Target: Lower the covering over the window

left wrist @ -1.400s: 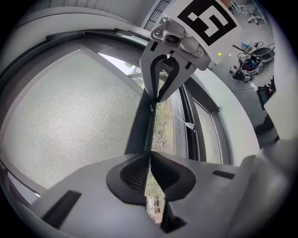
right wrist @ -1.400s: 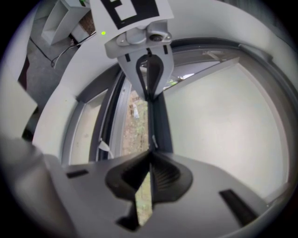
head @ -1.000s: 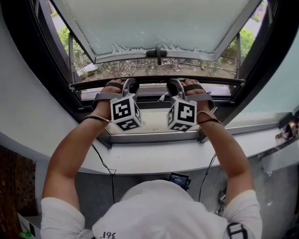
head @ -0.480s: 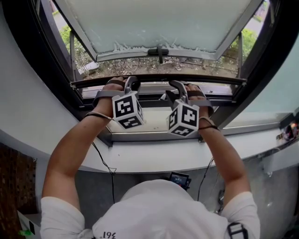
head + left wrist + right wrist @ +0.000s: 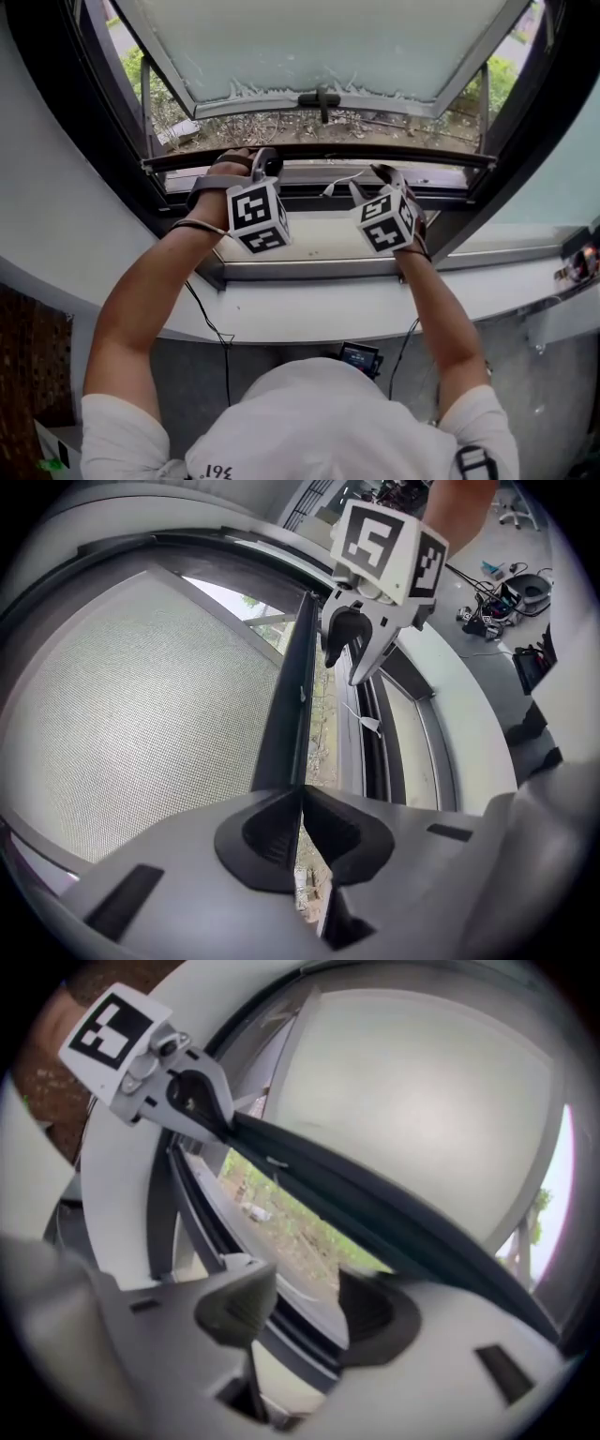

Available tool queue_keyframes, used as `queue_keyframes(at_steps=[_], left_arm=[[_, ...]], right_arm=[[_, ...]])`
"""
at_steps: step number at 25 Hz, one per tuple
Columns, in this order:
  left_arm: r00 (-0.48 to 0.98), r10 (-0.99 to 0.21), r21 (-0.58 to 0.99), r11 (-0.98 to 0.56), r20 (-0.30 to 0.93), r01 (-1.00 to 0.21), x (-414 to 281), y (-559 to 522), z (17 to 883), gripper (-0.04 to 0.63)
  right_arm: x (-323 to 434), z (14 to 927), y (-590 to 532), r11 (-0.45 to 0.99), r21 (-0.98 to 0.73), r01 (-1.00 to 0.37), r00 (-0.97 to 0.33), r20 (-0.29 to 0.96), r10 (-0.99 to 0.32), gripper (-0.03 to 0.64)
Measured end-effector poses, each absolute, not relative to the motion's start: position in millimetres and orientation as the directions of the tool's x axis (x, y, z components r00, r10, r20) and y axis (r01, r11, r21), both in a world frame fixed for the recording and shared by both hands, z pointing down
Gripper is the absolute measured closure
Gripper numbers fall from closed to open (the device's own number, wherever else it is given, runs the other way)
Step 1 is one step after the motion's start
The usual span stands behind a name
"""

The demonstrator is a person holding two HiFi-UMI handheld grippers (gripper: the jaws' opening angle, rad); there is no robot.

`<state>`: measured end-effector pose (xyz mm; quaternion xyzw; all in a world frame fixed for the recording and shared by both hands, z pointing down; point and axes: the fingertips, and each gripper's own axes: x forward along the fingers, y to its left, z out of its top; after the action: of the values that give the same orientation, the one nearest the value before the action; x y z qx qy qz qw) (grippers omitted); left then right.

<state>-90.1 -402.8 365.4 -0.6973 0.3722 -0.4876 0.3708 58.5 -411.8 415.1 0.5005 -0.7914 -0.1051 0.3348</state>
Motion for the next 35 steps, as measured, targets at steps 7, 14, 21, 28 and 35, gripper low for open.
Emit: queue_keyframes(at_steps=[7, 14, 21, 28, 35], left_arm=[[0.24, -0.881, -0.88, -0.449, 0.408, -0.154, -90, -402, 365, 0.56], [0.236, -0.882, -0.879, -0.45, 0.409, -0.159, -90, -402, 365, 0.56], [0.231, -0.882, -0.879, -0.45, 0.41, -0.159, -91, -403, 365, 0.56], [0.225, -0.882, -0.878, -0.452, 0.414, -0.155, -91, -403, 366, 0.56], [0.225, -0.883, -0.879, -0.45, 0.412, -0.16, -90, -403, 365, 0.56]], right_arm=[[48, 428, -437, 0.548, 0.417, -0.725, -0.323, 0.496, -0.806, 0.411], [9, 434, -401, 0.692, 0.362, -0.624, -0.461, 0.545, -0.701, 0.595], [38, 412, -412, 0.545, 0.325, -0.773, -0.402, 0.414, -0.817, 0.414], [45, 437, -456, 0.544, 0.464, -0.699, -0.358, 0.431, -0.828, 0.37], [0, 431, -420, 0.705, 0.425, -0.568, -0.48, 0.525, -0.703, 0.594]])
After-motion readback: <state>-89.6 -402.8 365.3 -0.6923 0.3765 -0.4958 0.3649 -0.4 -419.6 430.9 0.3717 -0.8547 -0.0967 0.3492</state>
